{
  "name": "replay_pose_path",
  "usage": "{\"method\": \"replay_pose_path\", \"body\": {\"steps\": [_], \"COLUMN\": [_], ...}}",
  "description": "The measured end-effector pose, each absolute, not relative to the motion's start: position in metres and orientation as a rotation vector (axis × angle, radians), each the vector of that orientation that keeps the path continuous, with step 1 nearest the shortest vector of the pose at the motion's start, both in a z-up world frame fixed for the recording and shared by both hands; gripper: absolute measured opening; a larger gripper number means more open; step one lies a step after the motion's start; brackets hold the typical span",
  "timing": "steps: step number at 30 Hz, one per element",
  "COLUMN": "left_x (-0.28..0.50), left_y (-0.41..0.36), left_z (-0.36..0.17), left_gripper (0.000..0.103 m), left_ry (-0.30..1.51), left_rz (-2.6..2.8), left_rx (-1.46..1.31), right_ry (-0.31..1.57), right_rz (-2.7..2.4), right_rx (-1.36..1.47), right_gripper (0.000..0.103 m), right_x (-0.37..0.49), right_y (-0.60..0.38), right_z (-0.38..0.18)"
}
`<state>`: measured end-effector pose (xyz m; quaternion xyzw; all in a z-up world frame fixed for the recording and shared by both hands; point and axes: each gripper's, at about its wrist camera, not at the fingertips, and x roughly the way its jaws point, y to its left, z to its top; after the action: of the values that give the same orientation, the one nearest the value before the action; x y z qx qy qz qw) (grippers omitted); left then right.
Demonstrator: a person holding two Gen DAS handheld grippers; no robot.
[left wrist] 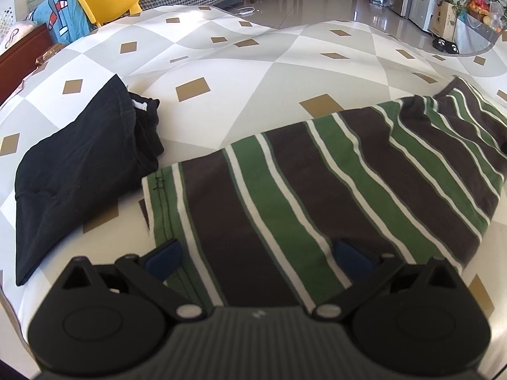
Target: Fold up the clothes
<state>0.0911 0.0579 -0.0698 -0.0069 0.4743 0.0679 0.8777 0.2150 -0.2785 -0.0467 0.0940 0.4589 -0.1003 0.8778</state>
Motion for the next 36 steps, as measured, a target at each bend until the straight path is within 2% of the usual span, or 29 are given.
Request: {"method": "replay_pose_path", "body": {"steps": [8,10,15,22,31,36], "left_x": [0.09,0.086,0.075,0.067,0.063,0.061], "left_y": [0.068,0.063,0.042,0.022,0.011,0.009], "left_z": [-0.065,-0.061,-0.057,-0.067,-0.067,-0.068], "left_gripper": [0.103,0.103,0.103,0.103,0.103,0.103], "left_ry": [1.005,0.992,0.964,0.979,0.954,0.949], "left_rz": [0.185,0.164,0.1,0.051,0.009,-0.001], "left_rx": [-0.085,-0.077,-0.025,0.03,0.07,0.076], "right_ry": [0.947,0.926,0.867,0.87,0.882,0.879], "right_rz": [-0.158,-0.152,-0.187,-0.235,-0.258,-0.242], "right_rx": [0.285,0.338,0.429,0.505,0.479,0.4], "right_gripper": [0.018,0.029,0.039,0.04,0.045,0.044], "right_x": [0.188,0.185,0.187,0.199,0.212,0.215], "right_y": [-0.302,-0.311,-0.33,-0.342,-0.336,-0.328], "right_z": [-0.04,-0.036,-0.03,-0.038,-0.049,-0.051]}}
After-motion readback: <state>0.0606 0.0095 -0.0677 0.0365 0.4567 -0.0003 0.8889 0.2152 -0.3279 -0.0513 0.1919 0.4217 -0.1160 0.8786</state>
